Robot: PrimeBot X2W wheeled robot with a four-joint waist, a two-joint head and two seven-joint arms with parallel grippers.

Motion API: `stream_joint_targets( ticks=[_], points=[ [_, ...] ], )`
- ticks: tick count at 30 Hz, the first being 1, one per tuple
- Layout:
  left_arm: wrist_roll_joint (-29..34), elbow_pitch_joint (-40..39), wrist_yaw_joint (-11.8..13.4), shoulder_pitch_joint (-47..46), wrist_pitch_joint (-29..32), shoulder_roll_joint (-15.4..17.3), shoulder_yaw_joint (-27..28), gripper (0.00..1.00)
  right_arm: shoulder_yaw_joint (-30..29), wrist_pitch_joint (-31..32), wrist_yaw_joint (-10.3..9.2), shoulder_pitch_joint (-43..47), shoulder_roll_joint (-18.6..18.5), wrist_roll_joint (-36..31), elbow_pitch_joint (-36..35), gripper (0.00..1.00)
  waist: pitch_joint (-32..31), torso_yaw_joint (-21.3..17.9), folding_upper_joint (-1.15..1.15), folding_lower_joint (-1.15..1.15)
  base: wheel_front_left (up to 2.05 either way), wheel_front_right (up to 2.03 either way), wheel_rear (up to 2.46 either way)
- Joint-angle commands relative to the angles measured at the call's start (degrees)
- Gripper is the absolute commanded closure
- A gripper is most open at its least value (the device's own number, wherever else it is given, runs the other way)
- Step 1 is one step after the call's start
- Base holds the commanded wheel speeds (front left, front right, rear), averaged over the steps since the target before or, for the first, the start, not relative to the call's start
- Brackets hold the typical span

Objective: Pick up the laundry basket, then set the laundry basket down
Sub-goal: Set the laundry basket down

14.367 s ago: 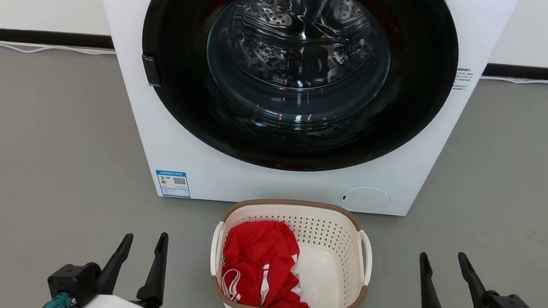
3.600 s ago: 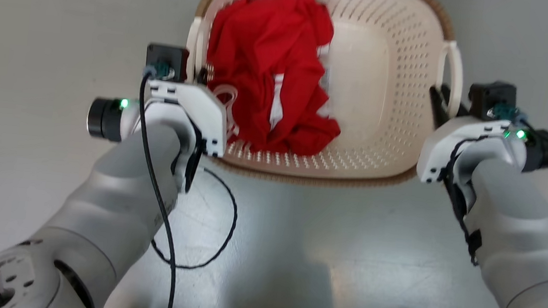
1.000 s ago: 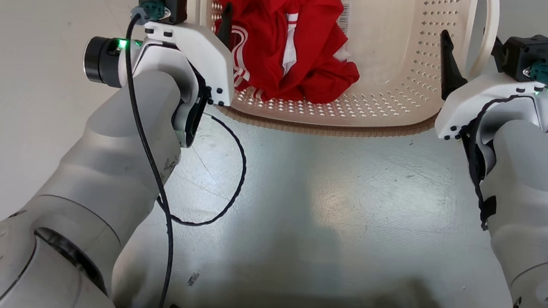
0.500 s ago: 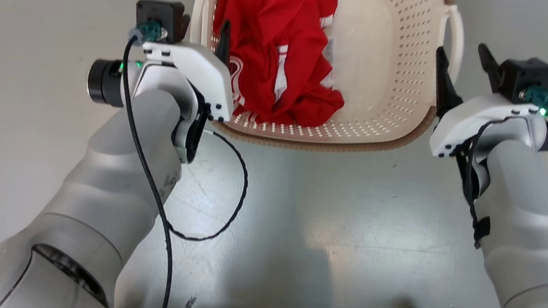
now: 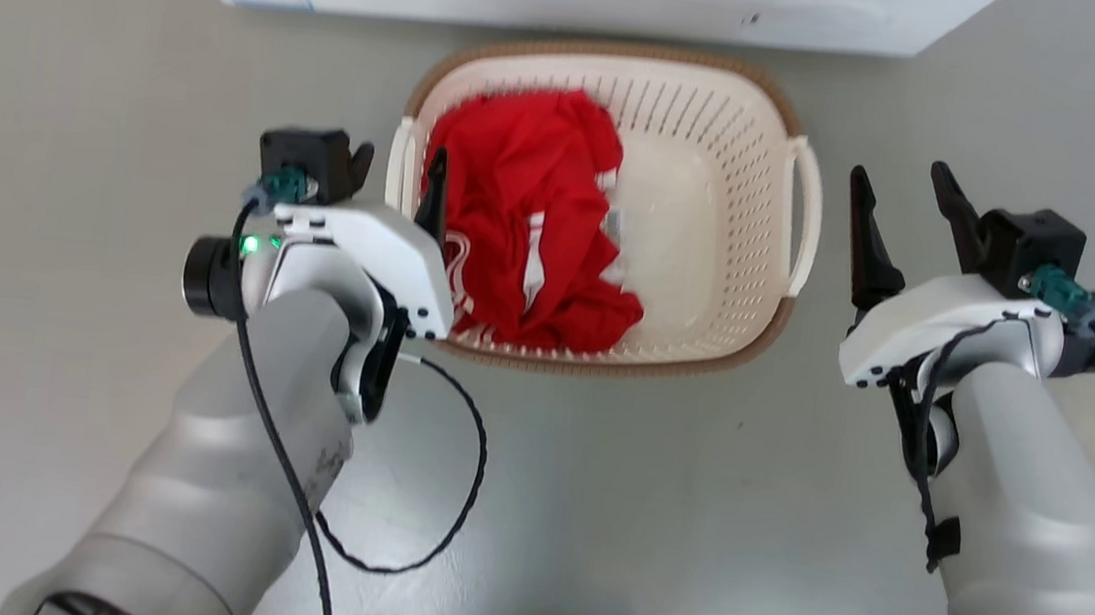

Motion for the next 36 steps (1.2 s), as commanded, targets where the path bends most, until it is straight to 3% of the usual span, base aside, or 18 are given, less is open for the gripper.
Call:
stream_joint_targets(
  ticks=[1,16,36],
  points=[
    [1.07,-1.97,-0.46,1.91,-0.35,1.29,2.25,0.00,1.02,-0.54,0.28,2.47,0.91,0.58,-2.33,0.00,-3.76,-0.39,0.00,0.00,0.00,0.00,0.00],
    [11.42,-16.21,-2.31,17.91,-0.35,1.15,16.66,0.00,-0.61,-0.54,0.28,13.24,0.91,-0.51,-10.15,0.00,-18.28,0.00,0.00,0.00,0.00,0.00,0.00],
    [18.34,-24.97,-4.45,32.66,-0.35,-0.06,26.69,0.00,0.39,-0.54,0.28,23.04,0.91,-1.06,-14.46,0.00,-32.42,2.11,0.00,0.00,0.00,0.00,0.00]
  ],
)
